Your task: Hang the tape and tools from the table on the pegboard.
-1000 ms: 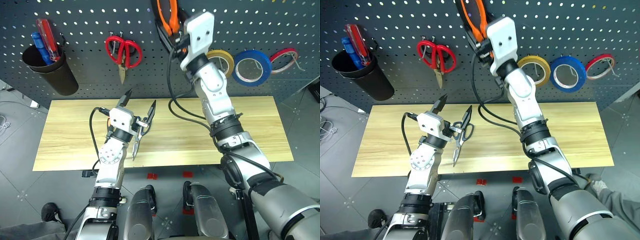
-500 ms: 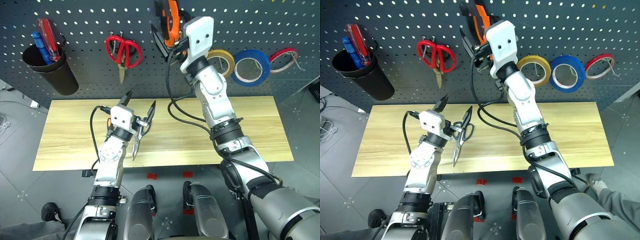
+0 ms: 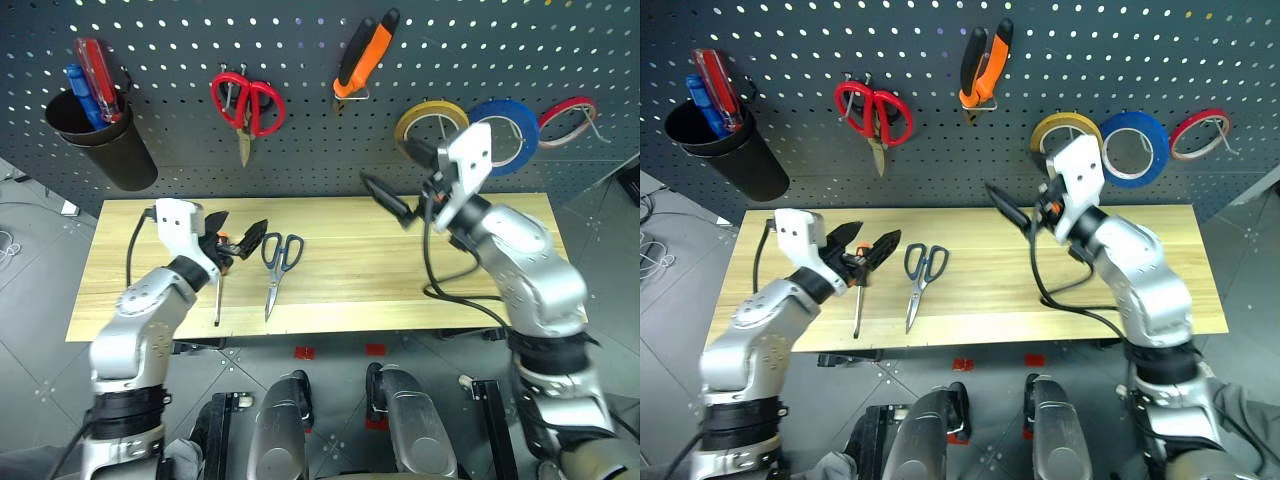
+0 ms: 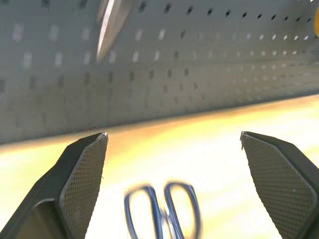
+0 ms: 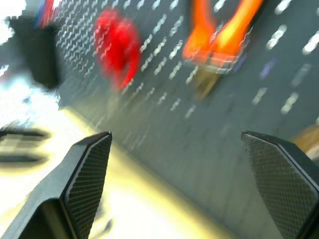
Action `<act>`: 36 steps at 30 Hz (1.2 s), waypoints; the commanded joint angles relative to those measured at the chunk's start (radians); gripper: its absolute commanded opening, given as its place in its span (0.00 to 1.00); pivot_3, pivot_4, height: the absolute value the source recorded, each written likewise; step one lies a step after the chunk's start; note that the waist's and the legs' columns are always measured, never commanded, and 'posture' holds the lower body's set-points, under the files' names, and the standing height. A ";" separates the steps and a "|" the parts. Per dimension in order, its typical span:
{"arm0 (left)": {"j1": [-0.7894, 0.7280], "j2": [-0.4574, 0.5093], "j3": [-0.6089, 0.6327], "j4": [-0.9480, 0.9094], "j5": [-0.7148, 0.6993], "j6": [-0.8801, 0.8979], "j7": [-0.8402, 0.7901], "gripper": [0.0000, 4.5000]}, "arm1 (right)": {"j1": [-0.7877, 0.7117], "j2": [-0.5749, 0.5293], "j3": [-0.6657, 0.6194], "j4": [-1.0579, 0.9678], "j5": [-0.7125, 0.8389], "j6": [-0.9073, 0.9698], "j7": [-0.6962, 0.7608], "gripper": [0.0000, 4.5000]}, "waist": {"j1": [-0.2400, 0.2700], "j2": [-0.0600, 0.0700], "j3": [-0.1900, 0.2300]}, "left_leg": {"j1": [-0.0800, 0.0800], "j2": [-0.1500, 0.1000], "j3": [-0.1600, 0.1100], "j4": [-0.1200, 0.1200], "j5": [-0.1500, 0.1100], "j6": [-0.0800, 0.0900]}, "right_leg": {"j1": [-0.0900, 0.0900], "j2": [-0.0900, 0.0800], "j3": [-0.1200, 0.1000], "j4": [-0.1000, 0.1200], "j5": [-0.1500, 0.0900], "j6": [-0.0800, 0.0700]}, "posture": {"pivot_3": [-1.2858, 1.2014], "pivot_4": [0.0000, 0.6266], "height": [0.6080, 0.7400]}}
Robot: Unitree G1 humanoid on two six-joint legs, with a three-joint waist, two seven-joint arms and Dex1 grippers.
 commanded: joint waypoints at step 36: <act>-0.259 -0.220 -0.343 0.296 0.355 0.531 0.344 0.53 | 0.216 0.010 0.261 0.013 -0.118 0.012 0.076 1.00 | 0.026 -0.001 -0.001 | 0.001 -0.001 -0.002 0.001 0.003 -0.003 | 0.001 0.001 -0.001 0.002 0.000 0.000 | 0.49 0.60 1.00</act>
